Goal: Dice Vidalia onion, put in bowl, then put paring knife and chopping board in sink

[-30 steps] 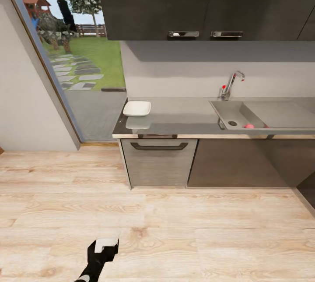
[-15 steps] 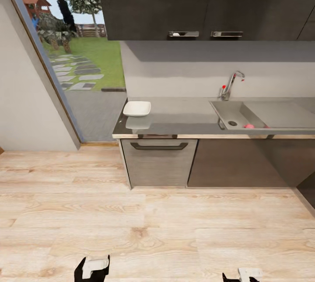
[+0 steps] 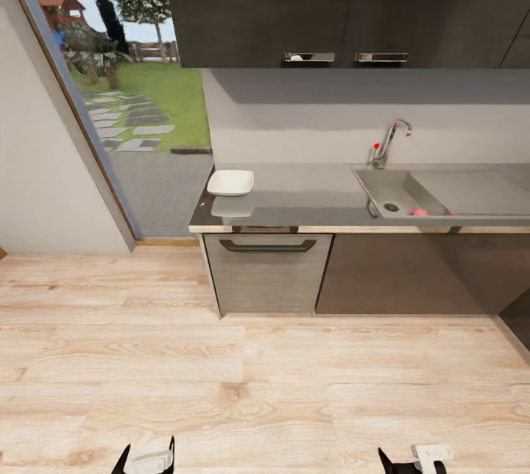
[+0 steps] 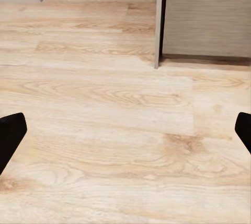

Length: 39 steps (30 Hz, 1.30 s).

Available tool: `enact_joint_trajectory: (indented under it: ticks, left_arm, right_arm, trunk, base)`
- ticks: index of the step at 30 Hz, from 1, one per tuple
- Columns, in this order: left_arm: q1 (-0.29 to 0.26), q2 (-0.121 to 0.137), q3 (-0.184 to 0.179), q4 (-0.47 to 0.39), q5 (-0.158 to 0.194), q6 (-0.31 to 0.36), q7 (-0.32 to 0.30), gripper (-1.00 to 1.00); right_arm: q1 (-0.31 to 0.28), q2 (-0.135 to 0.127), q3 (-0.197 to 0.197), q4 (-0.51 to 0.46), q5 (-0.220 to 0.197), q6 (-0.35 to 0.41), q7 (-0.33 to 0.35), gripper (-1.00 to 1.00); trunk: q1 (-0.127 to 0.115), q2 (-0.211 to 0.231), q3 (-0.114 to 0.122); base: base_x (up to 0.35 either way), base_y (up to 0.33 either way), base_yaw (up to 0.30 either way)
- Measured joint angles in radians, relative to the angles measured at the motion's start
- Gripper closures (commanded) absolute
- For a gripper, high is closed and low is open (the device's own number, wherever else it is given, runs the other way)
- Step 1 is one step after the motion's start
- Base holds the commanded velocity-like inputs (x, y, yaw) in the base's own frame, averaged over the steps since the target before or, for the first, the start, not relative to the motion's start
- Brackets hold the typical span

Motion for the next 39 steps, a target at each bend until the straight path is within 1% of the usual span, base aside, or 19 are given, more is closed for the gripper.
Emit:
enact_joint_trajectory:
  ticks: [2, 3, 5, 8, 10, 12, 15, 17, 20, 29, 34, 39]
  left_arm:
    - [0.0, 0.001, 0.0, 0.0, 0.0, -0.001, 0.0, -1.0]
    - [0.001, 0.002, 0.0, -0.001, 0.0, 0.0, 0.0, -1.0]
    - [0.001, 0.003, 0.0, -0.001, 0.0, 0.0, 0.001, -1.0]
    - [0.001, 0.003, -0.001, -0.001, 0.0, 0.001, 0.002, -1.0]
    - [0.001, 0.002, -0.001, -0.001, 0.0, 0.007, 0.002, -1.0]
    - [0.002, 0.002, -0.001, -0.001, 0.0, 0.018, 0.002, -1.0]
    - [0.001, 0.002, 0.0, -0.002, -0.001, 0.066, 0.002, -1.0]
    - [0.002, 0.002, 0.0, -0.002, -0.001, 0.089, 0.002, -1.0]
    - [0.002, 0.002, 0.0, -0.003, -0.001, 0.106, 0.003, -1.0]
    - [0.002, -0.003, -0.001, -0.003, -0.001, 0.117, 0.002, -1.0]
    - [0.002, -0.005, -0.001, -0.003, -0.001, 0.118, 0.002, -1.0]
    - [0.002, -0.004, -0.001, -0.003, 0.0, 0.118, 0.002, -1.0]
  right_arm:
    - [0.0, 0.0, -0.006, 0.004, 0.0, -0.023, 0.001, -1.0]
    - [0.0, 0.0, -0.01, 0.011, 0.001, -0.051, 0.001, -1.0]
    - [0.0, 0.001, -0.013, 0.025, 0.001, -0.08, 0.001, -1.0]
    - [0.0, 0.002, -0.016, 0.084, 0.001, -0.145, -0.005, -1.0]
    - [0.0, 0.002, -0.016, 0.102, 0.002, -0.161, -0.019, -1.0]
    - [0.0, 0.003, -0.016, 0.109, 0.002, -0.167, -0.031, -1.0]
    - [0.0, 0.007, -0.016, 0.121, 0.002, -0.179, -0.065, -1.0]
    - [0.0, 0.01, -0.016, 0.123, 0.002, -0.181, -0.074, -1.0]
    - [0.0, 0.012, -0.016, 0.124, 0.002, -0.183, -0.08, -1.0]
    - [0.0, 0.015, -0.016, 0.125, 0.001, -0.183, -0.085, -1.0]
    - [0.0, 0.031, -0.016, 0.125, 0.001, -0.183, -0.085, -1.0]
    - [0.0, 0.038, -0.016, 0.124, -0.001, -0.183, -0.088, -1.0]
  trunk:
    - [0.0, 0.0, 0.0]
    - [0.0, 0.0, 0.0]
    - [0.0, 0.0, 0.0]
    - [0.0, 0.0, 0.0]
    - [0.0, 0.0, 0.0]
    - [0.0, 0.0, 0.0]
    - [0.0, 0.0, 0.0]
    - [0.0, 0.0, 0.0]
    - [0.0, 0.0, 0.0]
    - [0.0, 0.0, 0.0]
    - [0.0, 0.0, 0.0]
    - [0.0, 0.0, 0.004]
  base:
    - [0.0, 0.0, 0.0]
    - [0.0, 0.0, 0.0]
    - [0.0, 0.0, 0.0]
    - [0.0, 0.0, 0.0]
    - [0.0, 0.0, 0.0]
    - [0.0, 0.0, 0.0]
    - [0.0, 0.0, 0.0]
    - [0.0, 0.0, 0.0]
    - [0.002, -0.002, 0.0]
    - [0.14, -0.135, 0.0]
    - [0.171, -0.249, -0.013]
    - [0.097, -0.298, -0.142]
